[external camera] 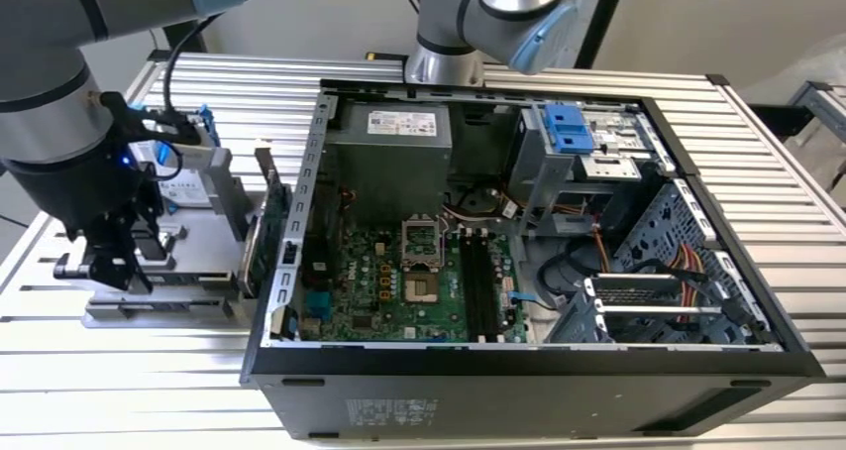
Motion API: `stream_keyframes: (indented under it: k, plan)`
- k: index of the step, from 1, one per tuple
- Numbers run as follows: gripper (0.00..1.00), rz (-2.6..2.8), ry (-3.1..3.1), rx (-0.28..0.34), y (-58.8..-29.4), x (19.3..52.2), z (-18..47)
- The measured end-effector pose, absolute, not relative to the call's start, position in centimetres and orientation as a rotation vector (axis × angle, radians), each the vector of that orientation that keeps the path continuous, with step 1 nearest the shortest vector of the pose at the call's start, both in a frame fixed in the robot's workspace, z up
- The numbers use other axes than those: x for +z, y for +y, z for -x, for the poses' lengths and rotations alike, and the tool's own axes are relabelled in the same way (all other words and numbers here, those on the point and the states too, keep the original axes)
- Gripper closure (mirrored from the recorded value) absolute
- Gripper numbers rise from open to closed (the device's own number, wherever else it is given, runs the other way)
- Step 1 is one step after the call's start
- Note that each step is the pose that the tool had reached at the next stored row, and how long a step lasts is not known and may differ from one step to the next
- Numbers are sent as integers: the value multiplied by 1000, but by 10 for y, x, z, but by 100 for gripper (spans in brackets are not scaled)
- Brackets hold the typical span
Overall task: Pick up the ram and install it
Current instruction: 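Pick up the ram and move it above insertion slot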
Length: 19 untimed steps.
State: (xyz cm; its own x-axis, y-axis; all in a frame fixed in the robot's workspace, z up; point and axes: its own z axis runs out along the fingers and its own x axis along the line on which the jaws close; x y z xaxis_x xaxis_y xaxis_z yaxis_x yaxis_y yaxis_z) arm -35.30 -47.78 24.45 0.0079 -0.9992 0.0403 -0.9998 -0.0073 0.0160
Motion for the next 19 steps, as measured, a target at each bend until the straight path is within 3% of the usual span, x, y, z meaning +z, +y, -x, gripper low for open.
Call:
stream_keyframes:
  k: [19]
  plan:
    - [0, -2201, -2185, 26, -488, 229, 353]
